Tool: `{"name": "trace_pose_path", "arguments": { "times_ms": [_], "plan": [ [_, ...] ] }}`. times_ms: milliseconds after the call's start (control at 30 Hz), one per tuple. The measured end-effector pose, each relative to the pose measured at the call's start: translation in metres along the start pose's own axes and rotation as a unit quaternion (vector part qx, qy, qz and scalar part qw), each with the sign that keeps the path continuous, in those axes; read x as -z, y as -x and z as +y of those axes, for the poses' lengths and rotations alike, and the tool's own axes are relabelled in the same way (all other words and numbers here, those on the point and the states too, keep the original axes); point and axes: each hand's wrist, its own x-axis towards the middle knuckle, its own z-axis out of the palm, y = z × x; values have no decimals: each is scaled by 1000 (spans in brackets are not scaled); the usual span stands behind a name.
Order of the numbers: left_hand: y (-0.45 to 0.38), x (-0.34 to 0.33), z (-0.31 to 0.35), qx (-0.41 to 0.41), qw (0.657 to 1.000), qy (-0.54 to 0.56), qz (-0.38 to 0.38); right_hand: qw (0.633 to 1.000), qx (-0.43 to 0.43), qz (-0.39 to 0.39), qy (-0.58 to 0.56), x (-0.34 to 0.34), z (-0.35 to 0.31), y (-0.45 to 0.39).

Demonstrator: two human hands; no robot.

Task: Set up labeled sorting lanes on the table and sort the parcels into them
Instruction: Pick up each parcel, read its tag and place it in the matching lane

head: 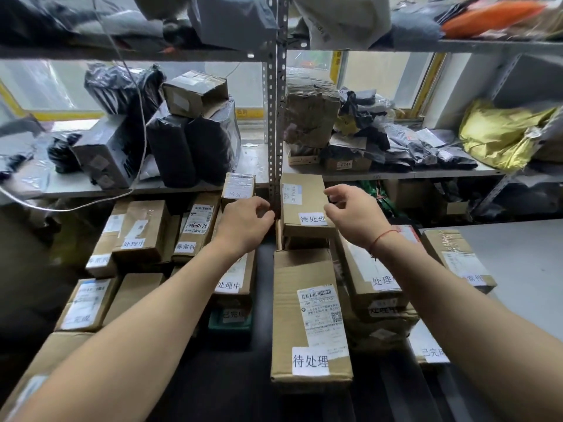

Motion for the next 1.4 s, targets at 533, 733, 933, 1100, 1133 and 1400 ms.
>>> {"name": "trace_pose_path", "arguments": {
  "times_ms": [533,733,933,1100,1133,1400],
  "plan": [
    [156,62,-73,33,996,-84,2,991,100,-69,-49,-74,-72,137],
    [184,84,-137,45,995,-85,-32,992,64,-97,-38,-126,-96,160],
    [201,90,-207,55,993,-28,-97,993,-23,-107,-34,-188,-117,190],
    [194,82,-240,58,991,-10,-122,990,-75,-118,1,-221,-124,198],
    [191,79,-242,61,990,-8,-128,989,-80,-120,10,-225,-124,196],
    [136,43,-246,51,983,-36,-171,986,-85,-126,69,-250,-104,139]
  ]
}}
